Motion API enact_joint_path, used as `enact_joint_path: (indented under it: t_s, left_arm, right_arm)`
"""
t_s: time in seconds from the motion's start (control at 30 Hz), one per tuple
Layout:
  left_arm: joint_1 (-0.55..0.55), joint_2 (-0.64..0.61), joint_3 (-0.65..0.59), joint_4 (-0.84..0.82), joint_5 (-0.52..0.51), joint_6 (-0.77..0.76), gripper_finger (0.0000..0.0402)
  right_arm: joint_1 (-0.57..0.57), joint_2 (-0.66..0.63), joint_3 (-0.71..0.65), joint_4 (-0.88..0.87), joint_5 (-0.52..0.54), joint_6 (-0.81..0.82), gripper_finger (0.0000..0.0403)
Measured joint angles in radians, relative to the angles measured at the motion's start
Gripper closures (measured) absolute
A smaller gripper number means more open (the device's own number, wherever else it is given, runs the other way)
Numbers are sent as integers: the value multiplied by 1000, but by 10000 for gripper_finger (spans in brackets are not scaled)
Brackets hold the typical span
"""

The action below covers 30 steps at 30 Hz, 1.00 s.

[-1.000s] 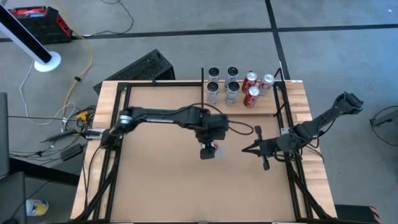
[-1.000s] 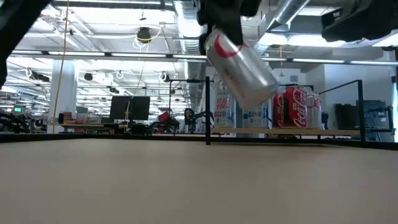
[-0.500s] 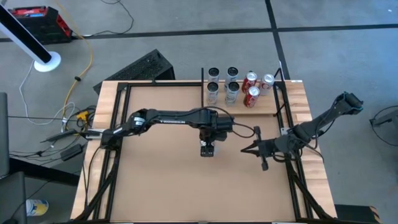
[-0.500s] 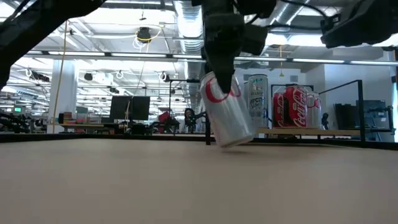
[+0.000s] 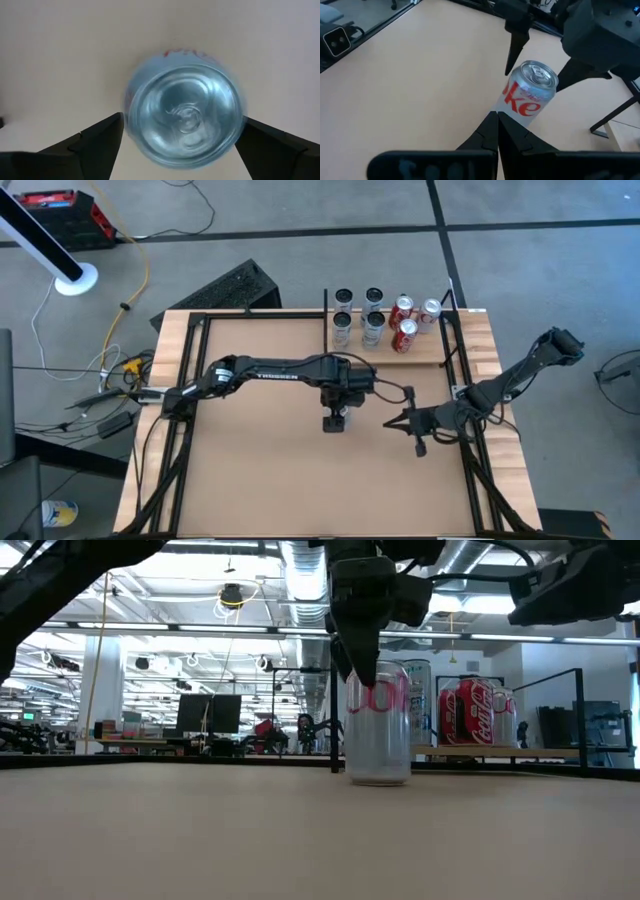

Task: Place canned beverage on shelf
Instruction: Put the silver soda can on the shelf align with the other silver soda can

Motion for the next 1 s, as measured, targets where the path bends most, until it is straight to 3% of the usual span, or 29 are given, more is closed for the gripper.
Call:
enact_joint_path:
  t_s: [0.2,0.43,0.7,0.87,1.0]
  left_arm:
    - [6,0,4,-45,0,-13,59]
    - [13,0,64,-222,-23,-16,58]
    - [-8,-74,55,-312,-387,-69,58]
    - [-34,-205,5,-313,-440,-34,59]
    - [-41,-389,-175,-284,-490,-60,59]
  right_arm:
    - [0,9,0,6,0,5,376]
    - [0,8,0,16,0,80,376]
    - [0,8,0,82,-2,69,376]
    - [-1,9,0,163,-1,68,376]
    - [-1,8,1,200,-1,80,376]
